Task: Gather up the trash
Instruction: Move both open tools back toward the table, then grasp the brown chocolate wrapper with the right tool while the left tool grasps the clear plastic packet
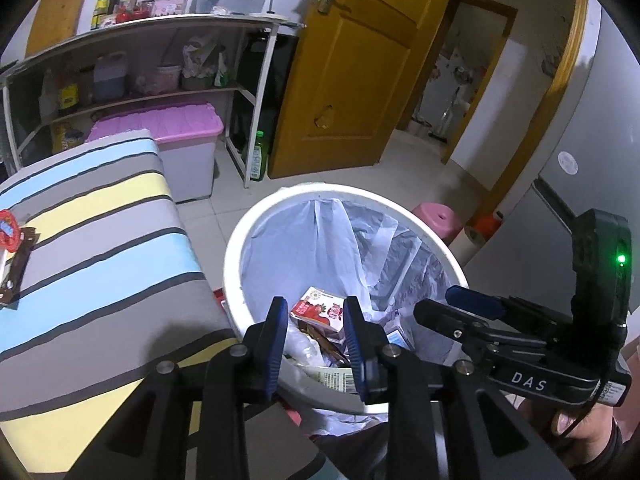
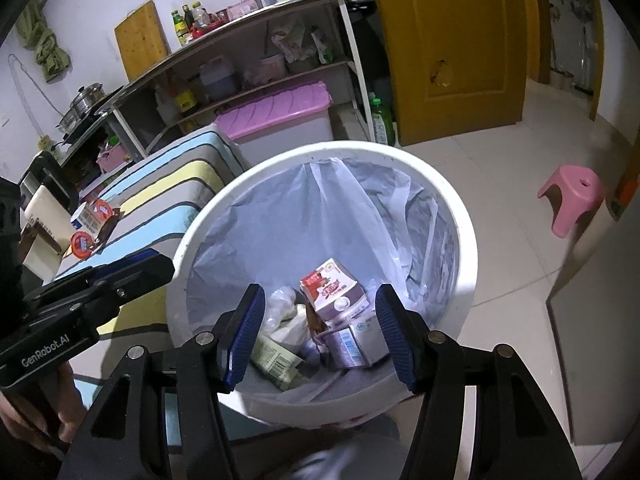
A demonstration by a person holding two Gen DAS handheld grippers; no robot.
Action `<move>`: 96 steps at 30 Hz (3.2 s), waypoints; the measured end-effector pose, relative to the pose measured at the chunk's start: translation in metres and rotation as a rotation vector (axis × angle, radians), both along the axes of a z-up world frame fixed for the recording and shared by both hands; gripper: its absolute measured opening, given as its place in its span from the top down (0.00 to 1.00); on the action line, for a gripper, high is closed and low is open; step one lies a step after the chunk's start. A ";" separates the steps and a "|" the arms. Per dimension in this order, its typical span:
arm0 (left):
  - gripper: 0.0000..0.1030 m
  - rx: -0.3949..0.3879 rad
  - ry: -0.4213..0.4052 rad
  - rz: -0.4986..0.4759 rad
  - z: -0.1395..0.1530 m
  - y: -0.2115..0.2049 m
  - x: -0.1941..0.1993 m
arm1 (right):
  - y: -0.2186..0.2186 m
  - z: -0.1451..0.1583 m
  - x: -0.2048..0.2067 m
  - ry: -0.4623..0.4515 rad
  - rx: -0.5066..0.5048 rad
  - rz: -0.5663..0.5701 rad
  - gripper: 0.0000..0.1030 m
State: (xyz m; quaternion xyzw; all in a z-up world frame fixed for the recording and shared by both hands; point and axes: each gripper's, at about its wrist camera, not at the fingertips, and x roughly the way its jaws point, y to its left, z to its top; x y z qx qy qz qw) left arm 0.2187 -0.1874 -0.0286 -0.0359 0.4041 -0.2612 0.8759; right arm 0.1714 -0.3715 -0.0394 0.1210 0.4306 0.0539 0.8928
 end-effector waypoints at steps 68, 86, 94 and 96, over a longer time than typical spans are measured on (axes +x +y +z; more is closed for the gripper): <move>0.66 -0.005 -0.047 0.498 0.015 0.277 -0.031 | 0.256 0.030 0.047 -0.051 0.075 0.503 0.48; 0.51 0.002 -0.037 0.506 0.001 0.309 0.006 | 0.310 -0.003 0.126 0.027 0.121 0.475 0.52; 0.50 0.009 -0.025 0.504 -0.004 0.310 0.024 | 0.316 -0.020 0.150 0.061 0.143 0.458 0.57; 0.50 0.012 -0.019 0.497 -0.006 0.307 0.028 | 0.317 -0.020 0.150 0.052 0.121 0.464 0.66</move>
